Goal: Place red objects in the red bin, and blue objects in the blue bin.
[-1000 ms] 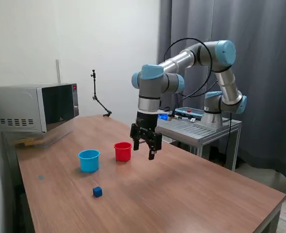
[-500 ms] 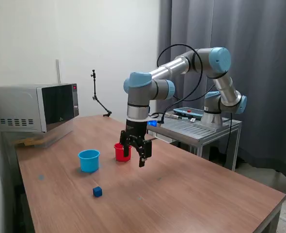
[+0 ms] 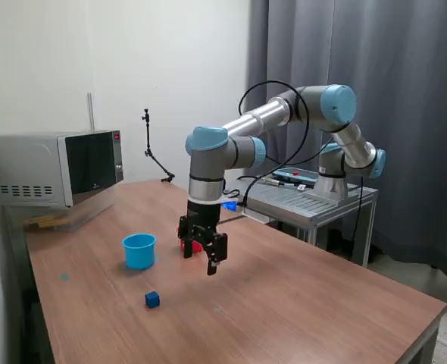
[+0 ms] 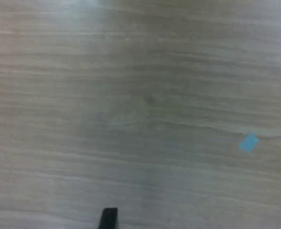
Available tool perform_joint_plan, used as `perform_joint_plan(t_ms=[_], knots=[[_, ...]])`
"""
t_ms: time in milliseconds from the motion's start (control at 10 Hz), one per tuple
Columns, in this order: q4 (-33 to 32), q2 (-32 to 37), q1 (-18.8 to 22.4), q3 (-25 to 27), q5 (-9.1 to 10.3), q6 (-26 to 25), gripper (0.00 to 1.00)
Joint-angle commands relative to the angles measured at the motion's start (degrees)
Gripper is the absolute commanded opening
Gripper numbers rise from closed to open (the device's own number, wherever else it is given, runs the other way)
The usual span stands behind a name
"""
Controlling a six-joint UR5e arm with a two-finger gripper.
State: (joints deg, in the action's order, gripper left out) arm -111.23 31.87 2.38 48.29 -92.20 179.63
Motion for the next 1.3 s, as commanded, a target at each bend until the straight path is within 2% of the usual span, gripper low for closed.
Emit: perform_joint_plan(t_ms=[0, 200, 300, 400, 600, 1000, 1200], knots=[[-0.04, -3.11, -0.27, -3.27, 0.0, -0.24, 1.0], [-1.34, -3.92, -0.27, -4.34, 0.0, -0.5, 1.0], [-4.66, -4.01, -0.71, -4.69, 0.09, -2.33, 1.0], [-5.3, -4.27, -1.15, -4.69, 0.09, -2.87, 1.0], [-5.4, -5.49, -2.2, -5.83, 0.18, -2.88, 1.0], [-5.13, -10.77, -2.38, -11.71, 0.26, -2.7, 1.0], [-5.13, -11.39, -2.38, -11.9, 1.32, -2.44, 1.0]])
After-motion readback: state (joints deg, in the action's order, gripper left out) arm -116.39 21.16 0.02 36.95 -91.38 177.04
